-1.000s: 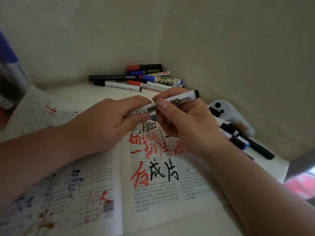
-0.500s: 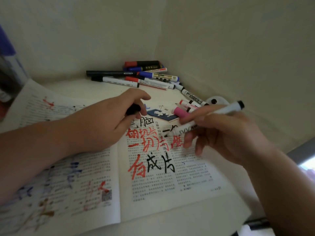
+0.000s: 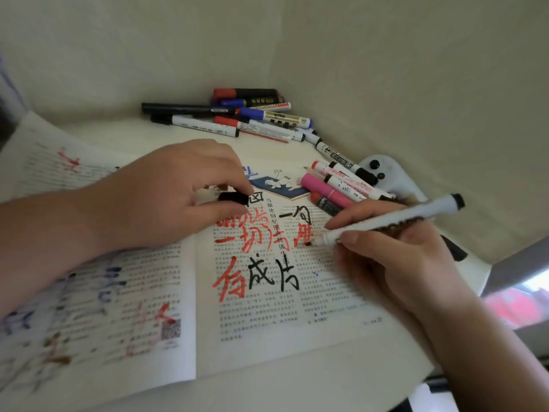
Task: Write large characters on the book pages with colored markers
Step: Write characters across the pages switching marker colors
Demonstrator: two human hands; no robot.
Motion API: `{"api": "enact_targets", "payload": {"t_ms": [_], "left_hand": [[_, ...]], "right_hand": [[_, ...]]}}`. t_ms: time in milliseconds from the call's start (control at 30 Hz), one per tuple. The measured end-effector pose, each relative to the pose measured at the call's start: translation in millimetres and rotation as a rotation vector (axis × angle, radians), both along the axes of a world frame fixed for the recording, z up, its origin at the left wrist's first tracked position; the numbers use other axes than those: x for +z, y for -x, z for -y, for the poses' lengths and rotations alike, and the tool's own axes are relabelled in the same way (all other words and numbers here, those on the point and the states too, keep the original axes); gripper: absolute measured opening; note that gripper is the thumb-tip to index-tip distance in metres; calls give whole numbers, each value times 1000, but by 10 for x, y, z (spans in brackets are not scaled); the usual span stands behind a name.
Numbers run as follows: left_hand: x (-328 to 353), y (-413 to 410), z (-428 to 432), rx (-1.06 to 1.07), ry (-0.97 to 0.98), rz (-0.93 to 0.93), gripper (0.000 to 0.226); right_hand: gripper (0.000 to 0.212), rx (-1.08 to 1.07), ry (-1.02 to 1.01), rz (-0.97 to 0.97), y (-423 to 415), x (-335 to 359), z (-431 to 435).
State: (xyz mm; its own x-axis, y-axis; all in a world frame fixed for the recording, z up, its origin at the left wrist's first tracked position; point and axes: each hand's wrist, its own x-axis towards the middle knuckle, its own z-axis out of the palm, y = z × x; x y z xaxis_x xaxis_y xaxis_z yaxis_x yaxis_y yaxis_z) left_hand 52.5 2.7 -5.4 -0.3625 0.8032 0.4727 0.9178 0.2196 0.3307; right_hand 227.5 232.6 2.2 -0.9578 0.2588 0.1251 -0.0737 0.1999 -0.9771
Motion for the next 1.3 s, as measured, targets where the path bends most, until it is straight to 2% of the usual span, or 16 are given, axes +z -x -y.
{"api": "enact_targets", "payload": {"t_ms": [133, 233, 367, 600, 800, 1033, 1200, 1300], "left_hand": [[8, -20, 4, -6, -7, 39, 24], [3, -36, 9, -2, -38, 101, 22], [-7, -77, 23, 1, -84, 254, 38], [-57, 34, 16, -15, 55, 121, 26], [-56, 6, 16, 7, 22, 142, 15], [-51, -4, 21, 8, -6, 149, 19], [-72, 24, -14, -44, -6, 69, 34], [-71, 46, -8, -37, -20, 60, 26]], "right_hand": [[9, 22, -159, 42, 1, 18, -6], [4, 28, -120, 31, 13, 19, 2], [2, 46, -130, 18, 18, 18, 9], [3, 83, -124, 40, 10, 27, 11], [7, 148, -209, 73, -32, 49, 1], [6, 149, -273, 62, -21, 34, 17], [5, 197, -205, 75, -32, 54, -3], [6, 100, -84, -6, -23, 41, -39]]}}
